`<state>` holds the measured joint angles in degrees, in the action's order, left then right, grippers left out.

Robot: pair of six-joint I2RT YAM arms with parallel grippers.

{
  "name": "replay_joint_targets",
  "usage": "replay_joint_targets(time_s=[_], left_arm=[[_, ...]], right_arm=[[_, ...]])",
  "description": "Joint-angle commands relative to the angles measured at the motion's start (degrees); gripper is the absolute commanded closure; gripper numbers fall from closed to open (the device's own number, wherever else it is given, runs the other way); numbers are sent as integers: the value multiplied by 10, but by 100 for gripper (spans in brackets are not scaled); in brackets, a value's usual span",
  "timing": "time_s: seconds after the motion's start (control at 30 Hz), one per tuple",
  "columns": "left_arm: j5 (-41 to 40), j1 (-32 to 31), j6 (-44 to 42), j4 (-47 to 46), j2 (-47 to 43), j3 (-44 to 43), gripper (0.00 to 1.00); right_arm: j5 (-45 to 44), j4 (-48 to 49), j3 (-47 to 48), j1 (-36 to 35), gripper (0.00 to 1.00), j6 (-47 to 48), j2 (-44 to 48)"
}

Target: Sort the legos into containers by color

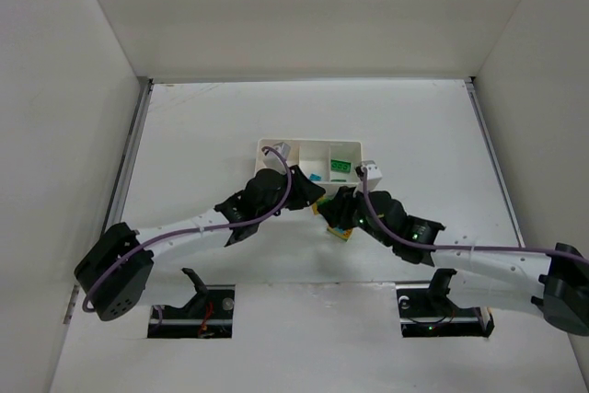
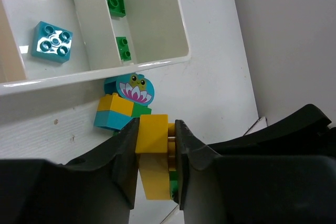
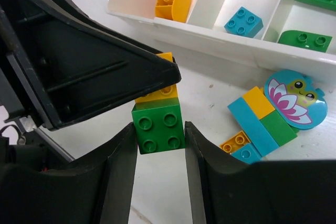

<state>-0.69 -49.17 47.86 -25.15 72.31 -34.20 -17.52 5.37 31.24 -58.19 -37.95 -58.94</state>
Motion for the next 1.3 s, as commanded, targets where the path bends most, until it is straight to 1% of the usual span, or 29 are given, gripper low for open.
replay_joint_targets(time_s=[0.0,0.13,0.3,0.4,0.5,0.63,0.77,0.87,1.03,1.2,1.23,1.27], left_arm=[[-9,-1,-1,-33,-15,9,82],[-14,9,-4,-28,-28,16,88],[-17,22,-9,-25,-46,47,91],[-16,36,-10,-10,-71,66,91],[-15,49,-9,6,-107,77,91],[-15,62,-14,40,-149,65,91],[-12,74,-17,63,-171,52,90],[-17,79,-21,74,-194,56,89],[-11,104,-21,91,-218,61,89],[-9,125,-22,93,-223,53,88],[-8,128,-22,94,-222,48,88],[-9,131,-25,95,-222,46,88]], right_arm=[[18,55,-11,0,81,-10,19],[20,54,-22,10,81,-12,40],[48,49,-37,42,81,-13,97],[74,44,-40,74,81,-12,132],[82,34,-33,108,80,-5,135],[47,15,6,156,80,27,61],[-38,-4,64,161,79,72,-23],[-68,-4,99,163,78,101,-73],[-88,-5,130,175,74,131,-132],[-93,-5,152,178,68,141,-172],[-97,-4,154,178,66,143,-176],[-99,-3,155,178,62,143,-179]])
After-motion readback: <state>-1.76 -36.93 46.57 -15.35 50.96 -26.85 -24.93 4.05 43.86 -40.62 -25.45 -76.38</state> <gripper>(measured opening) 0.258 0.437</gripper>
